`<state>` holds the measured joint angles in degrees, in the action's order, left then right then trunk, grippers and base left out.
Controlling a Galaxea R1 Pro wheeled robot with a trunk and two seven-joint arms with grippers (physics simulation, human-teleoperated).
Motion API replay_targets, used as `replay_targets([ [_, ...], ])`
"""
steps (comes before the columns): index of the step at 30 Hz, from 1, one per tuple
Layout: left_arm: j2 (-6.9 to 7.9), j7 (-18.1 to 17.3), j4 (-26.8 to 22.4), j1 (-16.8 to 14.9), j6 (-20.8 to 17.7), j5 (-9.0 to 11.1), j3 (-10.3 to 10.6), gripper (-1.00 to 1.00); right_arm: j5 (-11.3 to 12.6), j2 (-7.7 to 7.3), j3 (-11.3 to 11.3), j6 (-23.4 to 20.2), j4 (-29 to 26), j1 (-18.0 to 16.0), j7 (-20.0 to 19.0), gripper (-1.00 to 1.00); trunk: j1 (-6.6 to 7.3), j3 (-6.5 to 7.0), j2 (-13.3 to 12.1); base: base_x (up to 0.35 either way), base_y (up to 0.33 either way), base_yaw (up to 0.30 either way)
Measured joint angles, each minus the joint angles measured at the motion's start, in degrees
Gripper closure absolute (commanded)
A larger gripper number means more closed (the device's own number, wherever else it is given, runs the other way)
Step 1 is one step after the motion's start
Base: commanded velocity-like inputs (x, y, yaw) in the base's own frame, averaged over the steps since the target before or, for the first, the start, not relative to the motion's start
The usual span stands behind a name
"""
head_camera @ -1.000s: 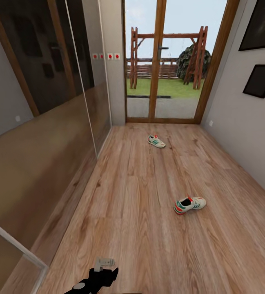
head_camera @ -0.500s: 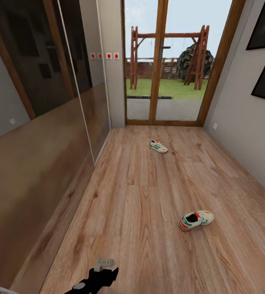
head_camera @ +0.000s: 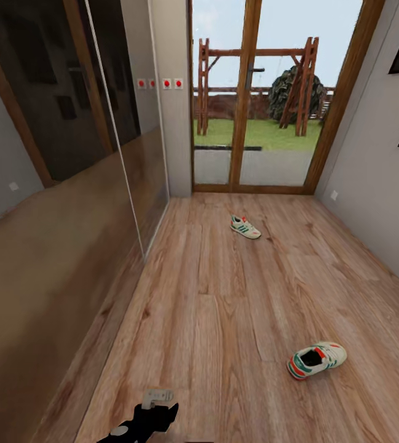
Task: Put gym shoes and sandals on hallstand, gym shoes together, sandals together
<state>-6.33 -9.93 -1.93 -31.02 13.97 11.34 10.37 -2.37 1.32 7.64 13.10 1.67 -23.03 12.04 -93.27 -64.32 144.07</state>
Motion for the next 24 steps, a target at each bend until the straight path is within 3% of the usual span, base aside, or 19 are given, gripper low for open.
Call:
replay_targets([
  [7, 0.0, 0.0, 0.0, 0.0, 0.0, 0.0, 0.0, -1.0, 0.0, 0.0, 0.0, 0.0, 0.0, 0.0, 0.0, -1.0, 0.0, 0.0, 0.0, 0.339, 0.132, 0.0],
  [16, 0.0, -0.1, 0.0, 0.0, 0.0, -0.1, 0.1, -1.0, 0.0, 0.0, 0.0, 0.0, 0.0, 0.0, 0.0, -1.0, 0.0, 0.0, 0.0, 0.317, -0.108, 0.0],
  [24, 0.0, -0.1, 0.0, 0.0, 0.0, -0.1, 0.1, -1.0, 0.0, 0.0, 0.0, 0.0, 0.0, 0.0, 0.0, -1.0, 0.0, 0.0, 0.0, 0.075, -0.049, 0.0],
])
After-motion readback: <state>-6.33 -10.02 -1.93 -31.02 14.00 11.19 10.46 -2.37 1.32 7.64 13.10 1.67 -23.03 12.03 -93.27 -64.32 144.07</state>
